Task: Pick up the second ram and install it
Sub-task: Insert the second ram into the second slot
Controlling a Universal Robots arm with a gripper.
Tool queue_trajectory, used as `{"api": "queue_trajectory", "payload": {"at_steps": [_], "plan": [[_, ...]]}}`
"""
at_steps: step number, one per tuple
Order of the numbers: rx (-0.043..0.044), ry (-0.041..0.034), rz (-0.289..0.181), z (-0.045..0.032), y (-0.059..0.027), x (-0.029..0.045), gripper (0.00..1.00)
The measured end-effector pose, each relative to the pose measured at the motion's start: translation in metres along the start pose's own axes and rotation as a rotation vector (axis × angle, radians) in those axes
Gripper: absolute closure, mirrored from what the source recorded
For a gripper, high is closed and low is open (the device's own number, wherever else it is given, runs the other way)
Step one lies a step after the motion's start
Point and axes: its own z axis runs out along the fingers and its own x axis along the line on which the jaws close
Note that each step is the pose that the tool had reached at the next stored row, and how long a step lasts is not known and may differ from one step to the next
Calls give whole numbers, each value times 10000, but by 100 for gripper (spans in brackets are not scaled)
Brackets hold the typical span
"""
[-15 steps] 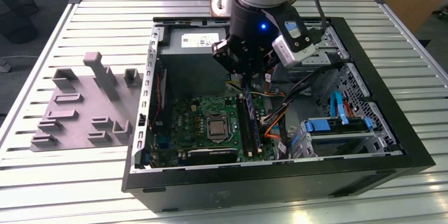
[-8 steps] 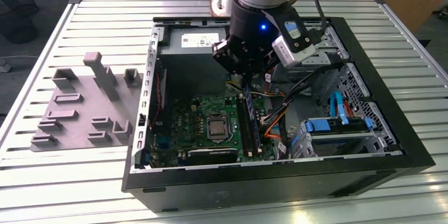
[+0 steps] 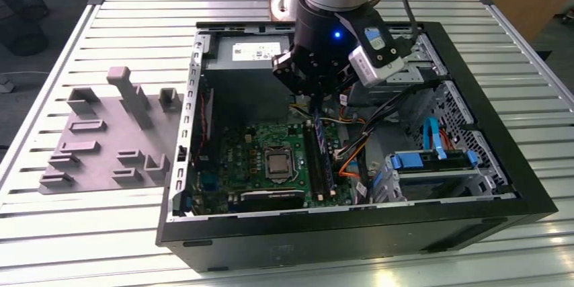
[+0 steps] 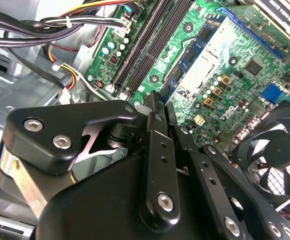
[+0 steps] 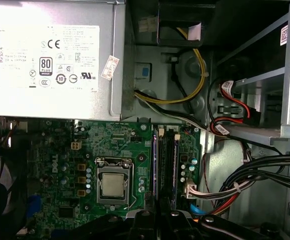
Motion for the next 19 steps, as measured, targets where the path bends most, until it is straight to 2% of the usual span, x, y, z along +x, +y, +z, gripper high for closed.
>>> {"api": "queue_trajectory", "payload": {"at_steps": [10,19], "plan": [[-13,13,279,139,-49,-3,86],[-12,14,289,147,-49,-3,86]]}}
